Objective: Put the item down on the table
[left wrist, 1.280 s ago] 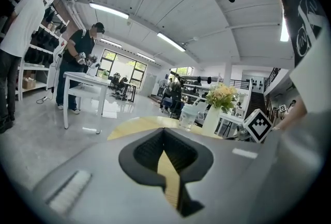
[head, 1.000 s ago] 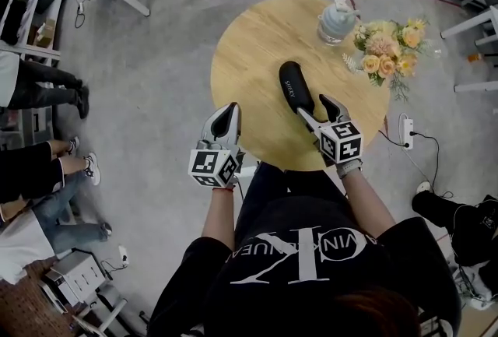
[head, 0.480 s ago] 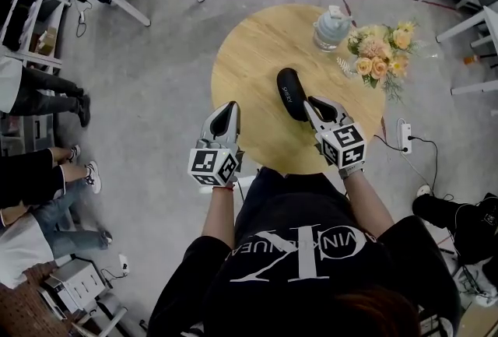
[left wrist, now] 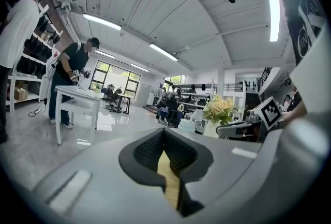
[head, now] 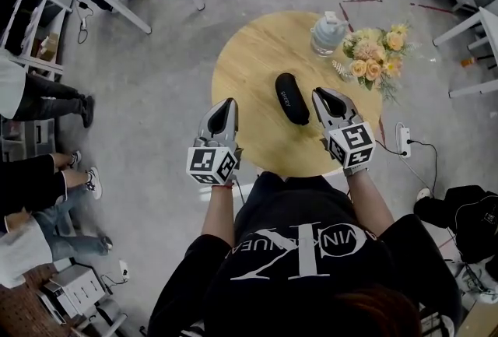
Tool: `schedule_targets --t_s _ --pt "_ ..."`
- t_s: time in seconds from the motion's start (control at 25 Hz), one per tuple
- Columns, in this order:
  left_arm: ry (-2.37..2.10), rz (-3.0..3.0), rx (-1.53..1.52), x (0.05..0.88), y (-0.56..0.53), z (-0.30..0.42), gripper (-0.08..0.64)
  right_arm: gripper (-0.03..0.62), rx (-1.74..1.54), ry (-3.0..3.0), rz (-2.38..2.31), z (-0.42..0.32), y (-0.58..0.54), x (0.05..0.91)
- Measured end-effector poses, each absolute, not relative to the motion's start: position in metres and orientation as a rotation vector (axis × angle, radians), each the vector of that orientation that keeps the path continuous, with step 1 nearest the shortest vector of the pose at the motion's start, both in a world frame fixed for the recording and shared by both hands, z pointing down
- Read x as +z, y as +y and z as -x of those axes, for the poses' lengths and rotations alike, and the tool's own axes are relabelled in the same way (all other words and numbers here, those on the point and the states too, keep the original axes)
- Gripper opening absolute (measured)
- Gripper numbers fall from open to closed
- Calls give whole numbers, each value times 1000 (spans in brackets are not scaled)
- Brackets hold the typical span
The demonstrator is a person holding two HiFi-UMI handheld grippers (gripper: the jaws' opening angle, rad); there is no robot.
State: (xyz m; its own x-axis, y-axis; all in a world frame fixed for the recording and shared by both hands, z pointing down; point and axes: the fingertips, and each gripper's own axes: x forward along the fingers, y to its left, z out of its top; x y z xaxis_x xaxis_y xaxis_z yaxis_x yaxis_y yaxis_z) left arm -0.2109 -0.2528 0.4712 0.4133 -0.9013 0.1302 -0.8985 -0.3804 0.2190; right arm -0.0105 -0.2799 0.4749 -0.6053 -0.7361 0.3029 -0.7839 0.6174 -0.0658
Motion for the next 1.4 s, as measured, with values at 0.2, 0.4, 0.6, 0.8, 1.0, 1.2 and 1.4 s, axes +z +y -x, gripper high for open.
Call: schedule_targets --t_s 0.2,0.4,0.6,0.8,1.0,1.2,1.4 --pt "-1599 -2428 -41 458 -258 213 11 37 224 -2628 -1302 3 -287 453" --pt "-1609 -2438 -56 448 -259 215 11 37 198 -2667 -1322 5 -287 434" --pt "-1627 -2450 -76 436 -263 217 11 37 163 -2702 -1341 8 -291 417" --pt "-1644 -2467 -92 425 -266 216 12 37 123 -2732 -1342 9 -294 403" --pt "-1659 -2481 -105 416 -270 217 11 37 84 -2765 -1341 13 -297 390" --pt "-1679 -2485 -110 410 -274 222 12 37 58 -2784 -1342 15 -300 380" --pt "-1698 -2493 -126 403 -278 224 11 37 37 -2788 -1350 13 -303 374"
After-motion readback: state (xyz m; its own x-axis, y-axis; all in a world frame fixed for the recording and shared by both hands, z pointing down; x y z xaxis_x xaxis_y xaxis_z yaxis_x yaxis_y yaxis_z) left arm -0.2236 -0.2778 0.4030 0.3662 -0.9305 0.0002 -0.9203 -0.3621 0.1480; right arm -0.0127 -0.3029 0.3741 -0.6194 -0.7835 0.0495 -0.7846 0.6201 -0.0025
